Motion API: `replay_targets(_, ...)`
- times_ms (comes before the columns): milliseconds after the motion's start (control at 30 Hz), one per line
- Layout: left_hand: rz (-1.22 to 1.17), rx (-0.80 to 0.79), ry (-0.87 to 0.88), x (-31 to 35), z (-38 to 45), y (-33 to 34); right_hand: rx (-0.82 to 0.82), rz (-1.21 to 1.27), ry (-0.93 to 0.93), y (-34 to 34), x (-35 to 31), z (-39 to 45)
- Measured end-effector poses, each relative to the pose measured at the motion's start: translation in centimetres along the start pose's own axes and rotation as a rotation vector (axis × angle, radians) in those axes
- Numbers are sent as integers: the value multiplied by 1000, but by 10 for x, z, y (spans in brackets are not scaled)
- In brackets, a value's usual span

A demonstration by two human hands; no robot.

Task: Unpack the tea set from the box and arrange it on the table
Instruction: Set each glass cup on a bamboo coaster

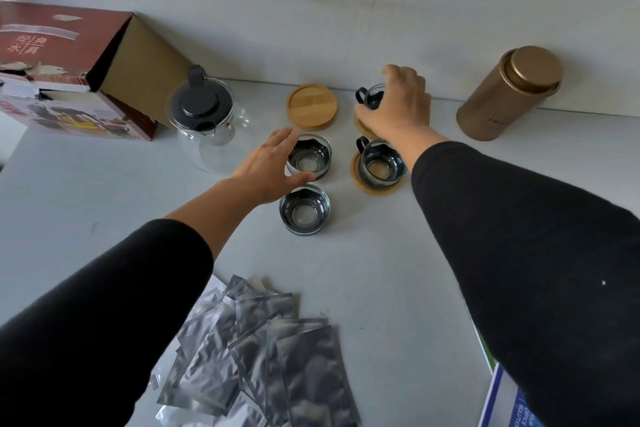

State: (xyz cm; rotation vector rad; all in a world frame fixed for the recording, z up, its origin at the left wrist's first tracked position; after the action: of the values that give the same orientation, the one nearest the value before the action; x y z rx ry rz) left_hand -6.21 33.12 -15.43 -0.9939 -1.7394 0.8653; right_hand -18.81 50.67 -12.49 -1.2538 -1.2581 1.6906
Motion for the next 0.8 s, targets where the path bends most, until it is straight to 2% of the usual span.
replay_targets(67,-35,10,-37,-3,-5,0,-15,32,-150,-2,-21,-8)
replay_targets(133,-59,23,-79,-6,-12,-1,-113,97,-252,1,-44,-19)
replay_targets(233,-85,30,-145,-10,-23,-2,-287,136,-282,13,-69,-40)
replay_targets(300,-85,2,-153,-11,-30,1,-326,110,-260,23,-78,-49)
replay_targets(467,-111,-33,-148,-14,-35,6,-291,44,-211,29,-83,-51)
replay_targets(633,-143,33,-145,-11,-22,1,-192,73,-95,29,-72,-29)
replay_targets(800,-147,111,-169,-12,-4,2,-209,102,-28,42,-69,0)
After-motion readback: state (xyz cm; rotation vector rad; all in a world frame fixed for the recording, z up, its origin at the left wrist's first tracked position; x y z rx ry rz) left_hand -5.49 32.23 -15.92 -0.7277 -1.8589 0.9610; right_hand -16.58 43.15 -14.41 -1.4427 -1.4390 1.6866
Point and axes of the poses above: each hand's wrist, its own z-axis towards the middle knuckle, its own y-axis out of the palm, x = y × z, the point moved 2 cm from there along z, towards the middle knuckle, and after that the axes turned 7 degrees about -y, right-handed, at the moved point
